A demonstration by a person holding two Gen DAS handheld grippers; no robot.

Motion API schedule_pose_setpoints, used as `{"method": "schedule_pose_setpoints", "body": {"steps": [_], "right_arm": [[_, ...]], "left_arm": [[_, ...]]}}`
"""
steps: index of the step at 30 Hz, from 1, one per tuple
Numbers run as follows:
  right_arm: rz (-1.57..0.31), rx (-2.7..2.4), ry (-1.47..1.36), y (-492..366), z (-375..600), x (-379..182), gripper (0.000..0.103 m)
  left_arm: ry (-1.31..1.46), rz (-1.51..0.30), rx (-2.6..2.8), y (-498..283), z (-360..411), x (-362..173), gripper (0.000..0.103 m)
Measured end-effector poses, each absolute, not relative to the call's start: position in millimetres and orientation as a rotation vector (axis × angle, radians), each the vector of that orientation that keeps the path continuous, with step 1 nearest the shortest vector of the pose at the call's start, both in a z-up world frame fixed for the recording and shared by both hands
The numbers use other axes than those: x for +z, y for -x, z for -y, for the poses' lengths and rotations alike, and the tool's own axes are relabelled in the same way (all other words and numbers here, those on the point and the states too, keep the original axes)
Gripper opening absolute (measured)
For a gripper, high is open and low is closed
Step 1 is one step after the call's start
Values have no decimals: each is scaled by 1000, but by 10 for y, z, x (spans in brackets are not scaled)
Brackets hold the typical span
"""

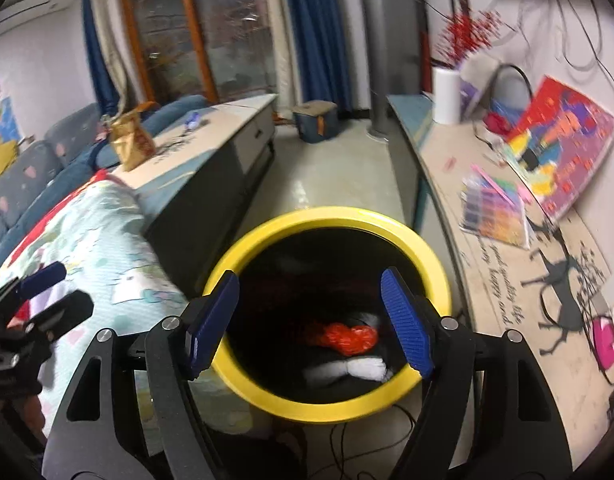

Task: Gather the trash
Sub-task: 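Drop the red bag into the yellow-rimmed bin with the right tool while the left tool drops the mesh sleeve, then move both open tools back over the trash pile on the bedspread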

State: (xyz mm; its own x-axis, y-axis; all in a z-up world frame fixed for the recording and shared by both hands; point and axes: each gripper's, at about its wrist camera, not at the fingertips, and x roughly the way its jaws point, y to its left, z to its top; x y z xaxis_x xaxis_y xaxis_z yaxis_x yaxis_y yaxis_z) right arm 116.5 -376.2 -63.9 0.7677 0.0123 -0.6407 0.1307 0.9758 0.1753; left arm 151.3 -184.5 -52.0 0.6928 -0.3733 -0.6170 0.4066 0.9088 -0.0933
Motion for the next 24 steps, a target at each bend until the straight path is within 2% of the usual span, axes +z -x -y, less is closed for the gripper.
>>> {"method": "schedule_pose_setpoints", "body": {"steps": [5,8,24], "right_arm": [[-662,-13,-208,-1138,3547,-510,70],[-638,4,-202,-1103,3439,-442,75],[-595,141,-182,-1019,2888,-253,76]], "left_arm": [[-43,-622,-371,-1439,1594,-363,95],[-34,-587,-335,-1382,1471,-267,95],[15,-506,-195,-1162,818,-40,95]]}}
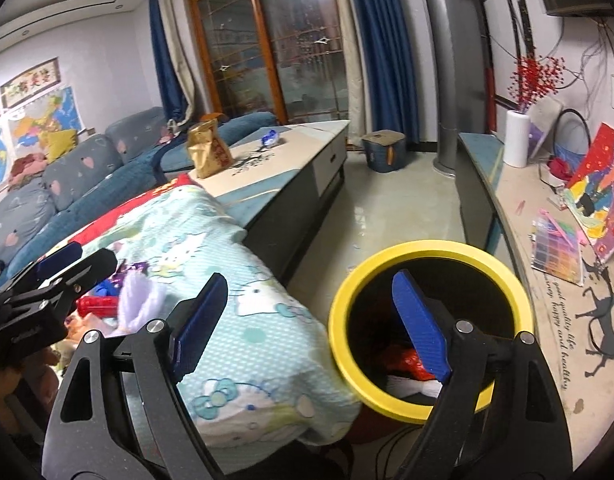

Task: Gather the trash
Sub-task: 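Move both open tools back over the trash pile on the bedspread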

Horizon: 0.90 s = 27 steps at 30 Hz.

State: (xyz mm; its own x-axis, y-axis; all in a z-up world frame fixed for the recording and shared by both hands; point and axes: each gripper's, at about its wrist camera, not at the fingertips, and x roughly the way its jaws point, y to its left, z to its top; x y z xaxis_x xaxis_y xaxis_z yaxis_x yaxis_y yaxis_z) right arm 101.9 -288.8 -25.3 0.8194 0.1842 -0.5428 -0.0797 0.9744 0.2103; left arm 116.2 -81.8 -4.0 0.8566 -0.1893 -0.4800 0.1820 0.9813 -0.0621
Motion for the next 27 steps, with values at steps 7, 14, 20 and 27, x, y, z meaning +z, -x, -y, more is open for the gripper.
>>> {"method": "schedule_pose_setpoints", "body": {"steps": [7,14,20,27], "right_arm": [[-598,204,-173,-1002,2641,-231,76],[-602,267,-158,-989,2369,-218,77],[-620,326,-145,-987,2120,-241,77],[-646,388,-129,-995,1872,-300,77]], "left_arm": [[36,-497,-136,-1091,542,1,95],[55,-492,-81,-1017,302,8,95],[67,-493,-46,-952,96,4,95],[88,-509,1,-878,-151,-35,95]]}}
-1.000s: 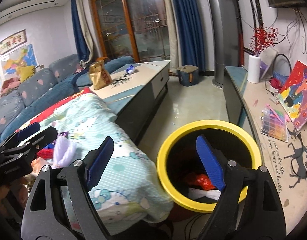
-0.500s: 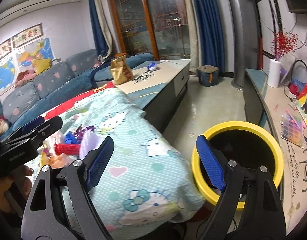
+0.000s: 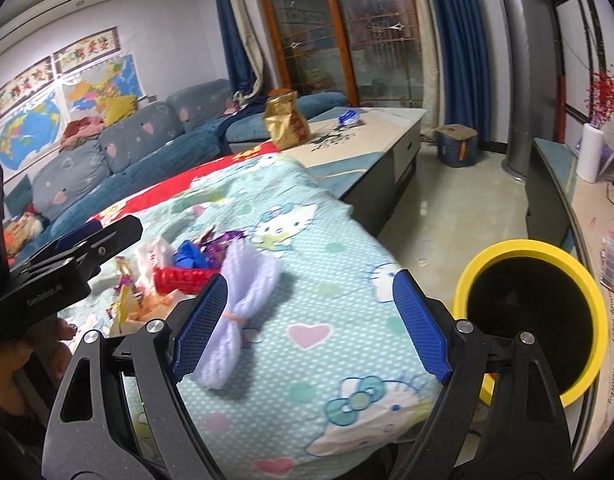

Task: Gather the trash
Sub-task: 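Move both open tools back over the trash pile on the bedspread, then grasp the lavender mesh bundle with the right tool while the left tool grasps the yellow snack wrapper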

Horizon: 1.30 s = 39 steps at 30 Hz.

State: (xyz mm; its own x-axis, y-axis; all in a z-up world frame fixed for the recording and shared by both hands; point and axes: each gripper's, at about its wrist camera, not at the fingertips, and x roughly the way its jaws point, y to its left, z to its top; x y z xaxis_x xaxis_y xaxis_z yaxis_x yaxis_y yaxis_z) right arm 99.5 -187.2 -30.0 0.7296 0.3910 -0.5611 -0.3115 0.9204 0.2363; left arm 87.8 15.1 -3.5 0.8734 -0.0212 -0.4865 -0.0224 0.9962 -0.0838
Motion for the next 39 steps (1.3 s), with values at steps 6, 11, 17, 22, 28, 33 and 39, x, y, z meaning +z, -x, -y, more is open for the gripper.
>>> {"method": "schedule_pose_setpoints", "body": {"steps": [6,11,17,22,28,33,39], "right_arm": [[-681,437,-122,-1033,1665,-377,77],[-721,476,-115,-1043,1484,-484,77],[-755,501,-93,-1028,1329,-592,77],[-792,516,-92,-1047,1255,-695,77],[-850,533,-96,-1076,1199,-845,77],[-887,552,-114,-1091,1190,-928,77],[-917,579,-140,-1116,1180,-978,71]], "left_arm": [[98,-532,43,-773,-355,-110,95],[102,-562,74,-687,-511,-206,95],[106,-603,97,-539,-677,-332,95],[107,-646,92,-452,-735,-450,95],[112,-681,31,-409,-653,-545,95],[104,-707,-22,-435,-517,-593,95],[86,-743,-37,-468,-456,-668,91]]}}
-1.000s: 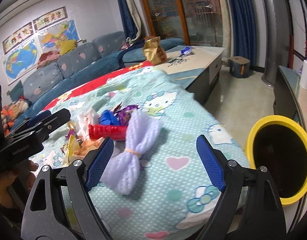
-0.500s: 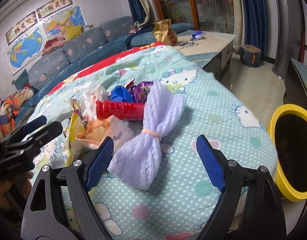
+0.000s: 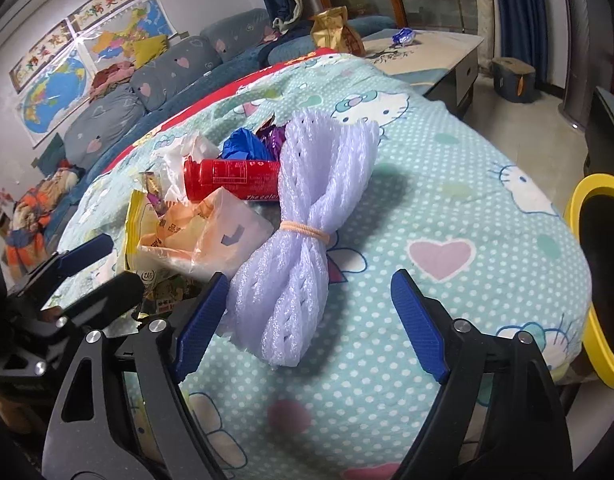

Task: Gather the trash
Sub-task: 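Grasp the lavender mesh bundle with the right tool while the left tool grasps the yellow snack wrapper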

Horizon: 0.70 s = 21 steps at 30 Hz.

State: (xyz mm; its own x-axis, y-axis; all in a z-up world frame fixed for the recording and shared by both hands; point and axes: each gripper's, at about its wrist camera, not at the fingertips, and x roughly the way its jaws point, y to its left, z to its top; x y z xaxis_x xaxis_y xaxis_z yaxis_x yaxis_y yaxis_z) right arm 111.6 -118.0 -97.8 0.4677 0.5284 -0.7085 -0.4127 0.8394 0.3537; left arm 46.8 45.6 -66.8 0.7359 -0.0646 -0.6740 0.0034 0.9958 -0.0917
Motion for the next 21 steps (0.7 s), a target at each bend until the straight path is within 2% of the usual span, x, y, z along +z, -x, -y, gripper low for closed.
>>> {"method": "schedule_pose_setpoints", "body": {"steps": [9,14,17,19,21], "right_arm": [[-942,625,-178,-1122,1165,-1014,54],[-956,647,-185,-1129,1123,-1035,43],[-965,652,-188,-1126,1102,-1046,38],[-965,654,-187,-1124,1092,-1049,36],[-962,658,-181,-1120,1086,-1042,30]], "left_arm": [[136,-786,-41,-504,-549,-748,64],[163,-795,-45,-510,-584,-745,57],[167,-798,-44,-501,-590,-731,49],[173,-798,-49,-492,-594,-719,38],[177,-801,-46,-487,-596,-714,36]]}}
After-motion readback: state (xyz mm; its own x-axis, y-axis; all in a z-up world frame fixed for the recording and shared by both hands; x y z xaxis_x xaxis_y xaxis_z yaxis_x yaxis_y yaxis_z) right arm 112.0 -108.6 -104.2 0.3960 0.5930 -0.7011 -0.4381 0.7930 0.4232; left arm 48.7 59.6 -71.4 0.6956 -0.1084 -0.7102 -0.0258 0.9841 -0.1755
